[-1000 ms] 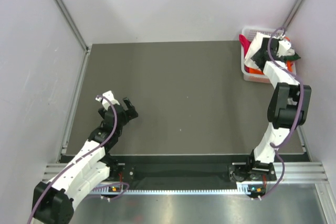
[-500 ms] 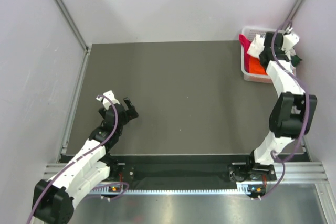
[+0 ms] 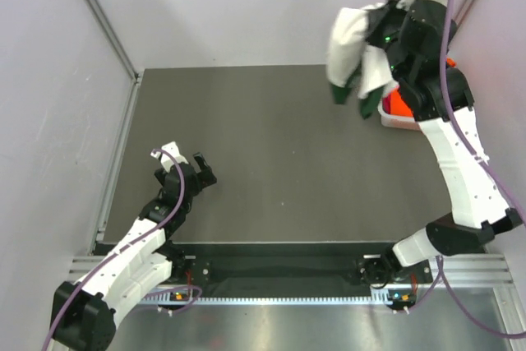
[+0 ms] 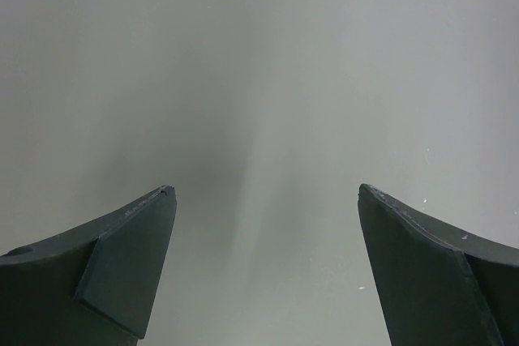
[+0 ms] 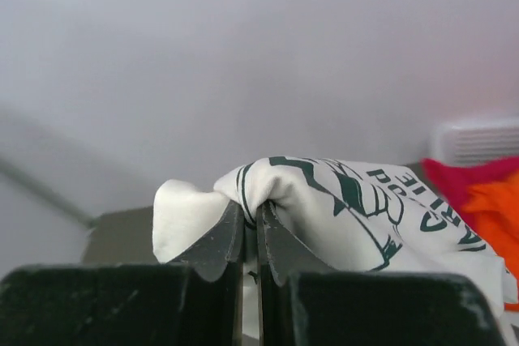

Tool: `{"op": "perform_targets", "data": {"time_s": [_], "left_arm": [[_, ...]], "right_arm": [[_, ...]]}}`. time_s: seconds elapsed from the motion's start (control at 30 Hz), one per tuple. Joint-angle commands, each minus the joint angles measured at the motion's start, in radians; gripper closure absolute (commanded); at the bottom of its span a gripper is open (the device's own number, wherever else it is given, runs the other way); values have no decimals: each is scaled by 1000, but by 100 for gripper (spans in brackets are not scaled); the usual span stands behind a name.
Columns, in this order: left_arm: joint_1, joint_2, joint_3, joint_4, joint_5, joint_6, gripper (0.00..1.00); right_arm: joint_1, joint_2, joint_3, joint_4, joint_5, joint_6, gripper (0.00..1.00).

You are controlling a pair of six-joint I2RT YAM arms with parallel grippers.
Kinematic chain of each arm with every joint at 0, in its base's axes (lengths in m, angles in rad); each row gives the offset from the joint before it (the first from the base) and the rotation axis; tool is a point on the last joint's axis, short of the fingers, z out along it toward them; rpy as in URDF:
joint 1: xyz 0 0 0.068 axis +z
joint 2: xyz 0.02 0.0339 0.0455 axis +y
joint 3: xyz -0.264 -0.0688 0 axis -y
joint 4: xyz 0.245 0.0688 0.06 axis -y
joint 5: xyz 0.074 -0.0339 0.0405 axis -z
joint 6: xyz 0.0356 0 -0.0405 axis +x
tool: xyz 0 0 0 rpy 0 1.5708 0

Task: Fold and stack the t-shirts
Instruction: Move the tshirt to the center of the board, then flatten the tshirt out

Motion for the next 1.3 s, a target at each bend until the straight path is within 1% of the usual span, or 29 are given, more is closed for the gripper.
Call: {"op": "perform_targets", "data": {"time_s": [0.0,0.03,0.07,0.13,0.23,0.27,0.3,0.33,0.37,0.4,0.43,0.47,0.53,0.57,0.63,0.67,0.73,0.77,0.8,0.87,0.93,0.97,1.03,1.07,1.1,1.17,1.27], "left_arm": [[3,-3,14,43,-8,7,2],[5,-7,14,40,-9,6,2],[3,-10,12,37,-11,6,2],[3,-19,9,34,-14,4,2],[3,-31,6,34,-14,4,2],[5,-34,4,34,-15,4,2],[3,-33,4,32,-14,4,2],[5,-33,6,34,-15,4,2],[5,-33,6,30,-15,4,2],[3,-33,8,29,-18,4,2],[5,-33,9,26,-18,1,2],[5,-30,9,24,-20,-1,1],[5,-28,9,26,-17,1,1],[5,-28,11,27,-12,1,1],[5,-22,15,27,-4,2,1],[5,-20,17,27,-1,4,1],[3,-11,23,37,57,24,1],[2,-11,23,59,83,28,1],[2,-4,18,72,135,36,1],[-1,6,17,112,196,58,2],[-12,30,15,135,271,73,2],[-16,41,15,142,290,76,2],[-29,81,21,174,337,82,2],[-33,96,24,181,353,84,2],[-41,125,34,187,364,85,2],[-50,147,37,198,376,87,3],[-58,162,41,208,388,88,3]], "right_arm": [[179,-38,96,-79,-115,-84,100],[249,-50,98,-85,-120,-91,100],[272,-62,81,-85,-123,-95,100],[288,-114,37,-50,-150,-91,100],[283,-186,-100,8,-111,-94,100],[283,-202,-136,13,-104,-94,97],[279,-215,-220,19,-104,-88,91],[279,-244,-276,28,-110,-82,77],[277,-260,-402,38,-124,-80,32],[277,-272,-461,44,-118,-71,7],[276,-294,-518,30,-89,-54,0],[276,-306,-623,22,-57,-25,0],[274,-355,-733,57,-67,-26,0],[274,-367,-822,71,-77,-25,6],[274,-384,-885,90,-91,-17,9],[273,-383,-926,90,-98,-19,17],[274,-358,-954,87,-135,-20,24],[274,-348,-974,91,-161,-28,31],[274,-335,-983,96,-217,-29,32],[277,-306,-1019,107,-279,-26,34],[282,-304,-1057,123,-324,-7,34],[282,-311,-1113,136,-337,18,36],[283,-344,-1180,189,-409,38,36],[283,-355,-1242,206,-440,58,34],[292,-363,-1269,232,-504,64,31],[314,-377,-1327,240,-543,84,25],[397,-401,-1385,252,-540,124,25]]}}
